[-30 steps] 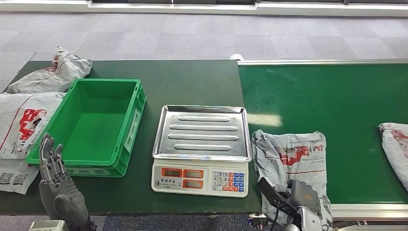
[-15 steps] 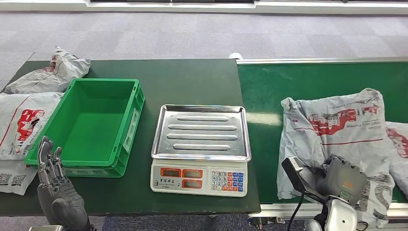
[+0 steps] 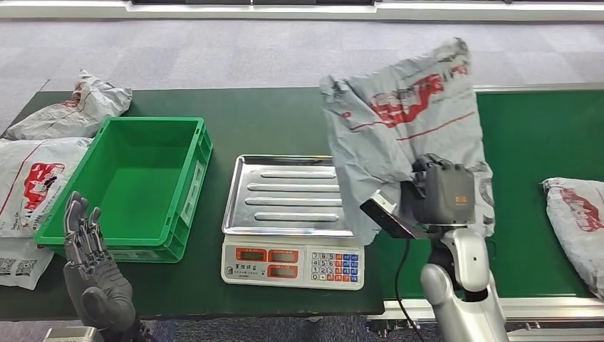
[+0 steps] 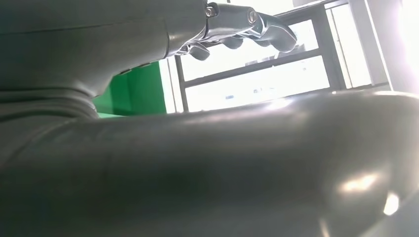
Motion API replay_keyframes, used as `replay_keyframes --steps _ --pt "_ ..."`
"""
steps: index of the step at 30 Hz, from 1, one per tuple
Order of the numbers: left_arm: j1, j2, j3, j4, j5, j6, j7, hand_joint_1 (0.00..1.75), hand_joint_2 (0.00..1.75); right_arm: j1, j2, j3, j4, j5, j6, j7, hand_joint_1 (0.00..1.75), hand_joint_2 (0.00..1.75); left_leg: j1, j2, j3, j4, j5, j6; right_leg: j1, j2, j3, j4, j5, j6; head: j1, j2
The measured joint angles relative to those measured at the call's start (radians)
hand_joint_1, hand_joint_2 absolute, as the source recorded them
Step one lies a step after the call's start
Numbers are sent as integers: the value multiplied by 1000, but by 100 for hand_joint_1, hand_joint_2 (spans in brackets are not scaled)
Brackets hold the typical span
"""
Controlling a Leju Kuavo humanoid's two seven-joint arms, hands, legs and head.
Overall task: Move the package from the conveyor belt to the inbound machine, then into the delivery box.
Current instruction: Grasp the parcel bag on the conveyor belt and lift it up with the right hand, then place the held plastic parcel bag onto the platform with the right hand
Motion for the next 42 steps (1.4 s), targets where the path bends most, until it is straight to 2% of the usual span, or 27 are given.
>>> replay_keyframes --steps 2,5,9,14,16,18,21,25,28,32,39,40,42 --pt "-9 -3 0 8 -2 3 -6 0 0 -95 25 103 54 -47 10 -28 175 175 0 0 1 0 3 -2 0 0 -4 2 2 -2 0 0" --pt "-21 -5 -1 18 -3 16 -8 0 0 -239 70 256 130 -123 49 -28 175 175 0 -1 -1 0 5 -4 0 0 -9 4 3 -3 0 0" --pt "-34 -6 -3 30 4 33 -9 0 0 -390 134 414 238 -292 136 -64 175 175 0 -1 -2 0 6 -5 2 -1 -10 5 3 -4 0 0" --pt "-47 -6 -4 43 18 52 -12 0 0 -470 200 494 388 -550 205 -161 175 175 1 -3 -4 0 7 -7 3 -2 -12 6 4 -6 0 0" --pt "-51 -6 -4 44 19 59 -10 0 0 -492 224 515 464 -637 223 -175 175 175 1 -2 -4 0 8 -7 3 -2 -12 6 5 -6 0 0" --pt "-52 -6 -5 44 17 63 -4 0 0 -501 241 534 533 -666 220 -164 175 175 1 -3 -4 0 8 -7 3 -3 -12 5 5 -7 0 0" --pt "-50 -6 -5 40 4 70 4 0 0 -504 253 559 617 -611 164 -95 175 175 1 -4 -4 0 8 -7 3 -4 -12 5 5 -7 0 0" --pt "-40 -6 -5 28 -17 72 18 0 0 -486 245 574 663 -431 70 42 175 175 1 -4 -4 0 8 -7 3 -3 -13 5 5 -6 0 0" --pt "-30 -8 -5 20 -30 72 22 0 0 -452 231 569 665 -308 58 103 175 175 1 -4 -4 0 8 -7 3 -3 -13 5 5 -7 0 0" --pt "-18 -16 -4 4 -42 71 28 0 0 -393 211 536 649 -181 46 138 175 175 1 -4 -5 0 8 -7 3 -3 -14 5 5 -7 0 0" --pt "-12 -21 -4 -10 -44 71 32 0 0 -351 191 504 624 -143 36 151 175 175 1 -3 -6 0 8 -8 3 -3 -15 5 5 -7 0 0" --pt "-10 -21 -4 -11 -44 71 32 0 0 -349 189 503 622 -136 34 154 150 175 1 -3 -6 0 8 -8 3 -3 -15 5 5 -7 0 0" --pt "-3 -21 -4 -16 -44 72 33 0 0 -343 185 501 617 -129 41 153 62 175 1 -3 -6 0 8 -8 3 -3 -15 5 5 -7 0 0"
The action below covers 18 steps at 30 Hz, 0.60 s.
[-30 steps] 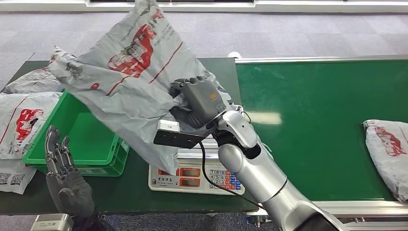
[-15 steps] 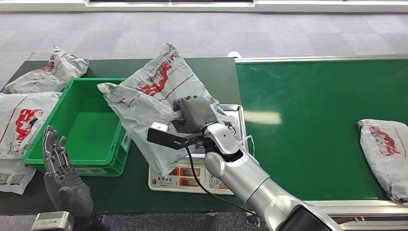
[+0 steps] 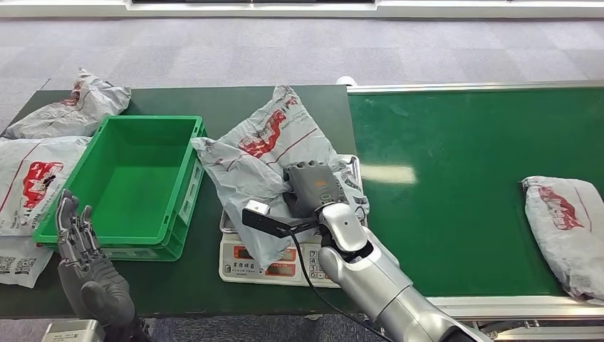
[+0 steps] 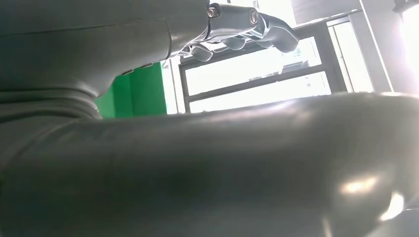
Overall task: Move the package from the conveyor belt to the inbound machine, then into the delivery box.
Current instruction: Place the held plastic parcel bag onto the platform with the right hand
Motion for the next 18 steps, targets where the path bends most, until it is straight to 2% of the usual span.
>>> replay_keyframes --steps 1,2,18 --pt "4 0 0 -3 0 0 0 0 0 4 -1 -2 -1 -1 10 -2 19 175 0 0 0 0 0 0 0 0 0 0 0 0 0 0" --pt "7 0 0 -5 0 0 0 0 0 8 -2 -6 -1 -4 20 -3 0 175 0 0 0 0 0 0 0 0 0 0 0 0 0 0" --pt "21 0 0 -23 -10 0 4 0 0 22 -4 -44 14 -8 31 3 0 175 0 0 0 0 0 0 0 0 0 0 0 0 0 0"
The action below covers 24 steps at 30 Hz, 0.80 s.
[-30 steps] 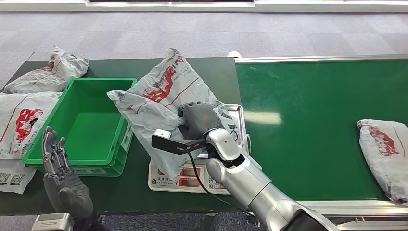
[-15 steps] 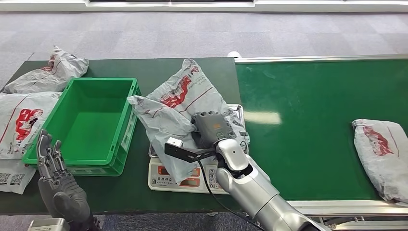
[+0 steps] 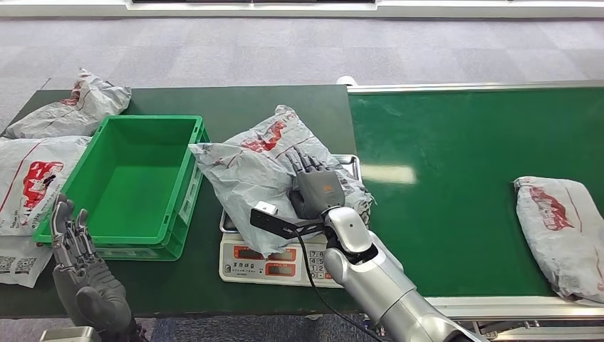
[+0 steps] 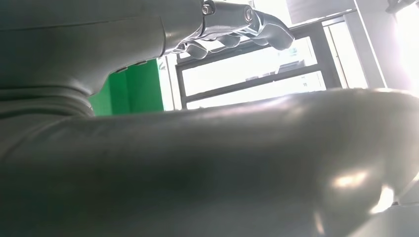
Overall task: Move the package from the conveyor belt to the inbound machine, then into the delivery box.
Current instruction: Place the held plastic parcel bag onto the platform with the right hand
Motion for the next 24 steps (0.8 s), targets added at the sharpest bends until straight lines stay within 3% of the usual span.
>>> replay_keyframes --steps 10,19,21,23,24 --pt "1 0 0 -2 -6 14 0 0 0 8 -4 -10 -12 -7 -12 -2 0 175 0 0 0 0 0 0 0 0 0 0 0 0 0 0" --pt "20 0 0 -3 7 34 -29 0 0 70 -26 -55 -160 -42 -28 -27 0 175 0 0 0 0 0 0 0 0 0 0 0 0 0 0" --pt "19 0 0 -3 9 52 -42 0 0 93 -33 -61 -227 -35 -93 -66 0 175 0 0 0 0 0 0 0 0 -1 0 0 0 0 0" --pt "15 -2 1 -2 2 86 -62 0 0 127 -39 -68 -351 -1 -227 -126 0 175 0 0 -1 0 0 0 0 -1 -1 0 0 0 0 0" --pt "10 -3 2 -1 -2 107 -74 0 0 144 -42 -71 -429 18 -305 -164 0 131 0 0 -1 0 0 0 0 -1 -2 0 0 0 0 0"
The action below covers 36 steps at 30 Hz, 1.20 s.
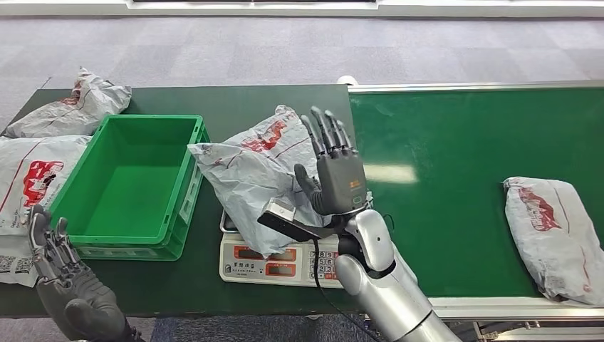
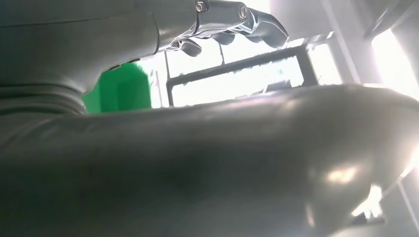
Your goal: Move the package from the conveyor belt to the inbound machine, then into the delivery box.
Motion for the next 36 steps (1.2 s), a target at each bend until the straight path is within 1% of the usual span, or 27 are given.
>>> replay_keyframes --steps 1,2,3,4,5,6,7,8,9,11,13,14,16,18,20,23,25,26,28,32,34,36 --pt "-7 -1 0 4 -2 20 -13 0 0 18 -1 -3 -78 9 -72 -54 0 87 0 0 0 0 0 0 0 0 0 0 0 0 0 0" --pt "-15 -2 -2 9 2 37 -26 0 0 41 3 -11 -157 3 -133 -136 0 44 0 0 0 0 0 0 0 0 0 0 0 0 0 0" --pt "-22 -1 -4 16 14 46 -37 0 0 67 13 -25 -230 -22 -172 -241 0 0 0 0 0 0 0 0 0 0 0 0 0 0 0 0" --pt "-28 0 -7 23 32 50 -46 0 0 95 28 -45 -300 -57 -194 -354 0 0 0 0 0 0 -1 0 0 0 0 0 -1 0 0 0" --pt "-34 1 -11 29 53 46 -54 0 0 119 47 -68 -364 -95 -202 -454 0 44 0 0 -1 0 -1 0 0 0 0 0 -1 0 0 0" --pt "-40 4 -16 33 77 40 -62 0 0 137 65 -93 -430 -130 -205 -523 0 87 0 0 -1 0 -1 0 0 0 0 0 -1 0 0 0" --pt "-46 7 -19 37 98 32 -70 0 0 149 80 -118 -499 -158 -207 -559 0 131 0 0 -1 0 -1 0 0 0 0 0 -1 0 0 0" --pt "-52 9 -22 40 111 25 -76 0 0 161 92 -141 -566 -180 -208 -572 0 175 0 0 0 0 -1 0 0 0 0 -1 -1 0 0 0" --pt "-58 12 -24 43 114 20 -78 0 0 175 102 -161 -629 -195 -209 -576 0 175 0 0 0 0 -1 0 0 0 1 -1 -1 0 0 0" --pt "-73 16 -28 48 72 13 -60 0 87 211 119 -190 -720 -204 -208 -575 0 175 0 0 0 0 -1 1 0 0 1 -1 -1 0 0 0" --pt "-94 19 -35 54 -1 5 -21 0 175 244 135 -211 -779 -200 -207 -574 0 175 0 1 0 0 -1 1 -1 0 1 -1 0 0 0 0" --pt "-109 21 -39 59 -40 0 1 0 175 256 141 -220 -797 -199 -207 -574 0 175 0 1 1 0 -1 1 -1 0 1 -1 0 0 0 0" --pt "-151 31 -56 83 -172 -34 78 0 175 271 149 -236 -820 -214 -206 -574 0 175 0 1 1 0 0 1 -1 0 1 -1 1 0 0 0" --pt "-213 49 -78 125 -338 -92 180 0 175 279 151 -252 -827 -245 -205 -576 0 175 0 0 1 0 1 1 -1 -1 1 -1 2 0 0 0" --pt "-283 66 -95 180 -455 -147 253 0 175 284 151 -265 -827 -274 -204 -577 0 175 0 0 0 0 3 1 0 -1 1 -1 3 0 0 0" --pt "-387 89 -114 268 -526 -213 305 0 175 291 151 -278 -822 -301 -204 -577 0 175 0 2 0 0 5 1 0 0 -1 -1 6 -1 0 0" --pt "-492 108 -139 370 -538 -297 336 0 175 294 149 -283 -806 -325 -204 -577 0 175 0 0 -1 0 7 1 0 -2 -1 -1 6 -1 0 0" --pt "-552 119 -157 440 -536 -349 347 0 175 295 148 -284 -793 -341 -203 -577 0 175 -1 -1 -2 0 7 0 0 -3 -1 -1 7 -1 0 0" --pt "-673 137 -194 587 -518 -443 340 0 175 296 143 -286 -769 -364 -203 -576 0 175 -1 -1 -3 0 9 0 0 -3 -3 0 9 -2 0 0" --pt "-905 148 -274 930 -495 -645 265 0 175 294 130 -288 -718 -403 -203 -577 0 175 -1 2 -4 0 11 0 0 0 -5 0 13 -2 0 0" --pt "-987 139 -319 1080 -507 -715 246 0 175 289 125 -291 -694 -416 -203 -576 0 175 -1 3 -4 0 11 0 -1 2 -5 0 13 -2 0 0" --pt "-1044 114 -367 1208 -532 -742 259 0 175 279 123 -292 -676 -417 -203 -577 0 175 -1 3 -5 1 11 0 -1 2 -6 0 13 -2 0 0"
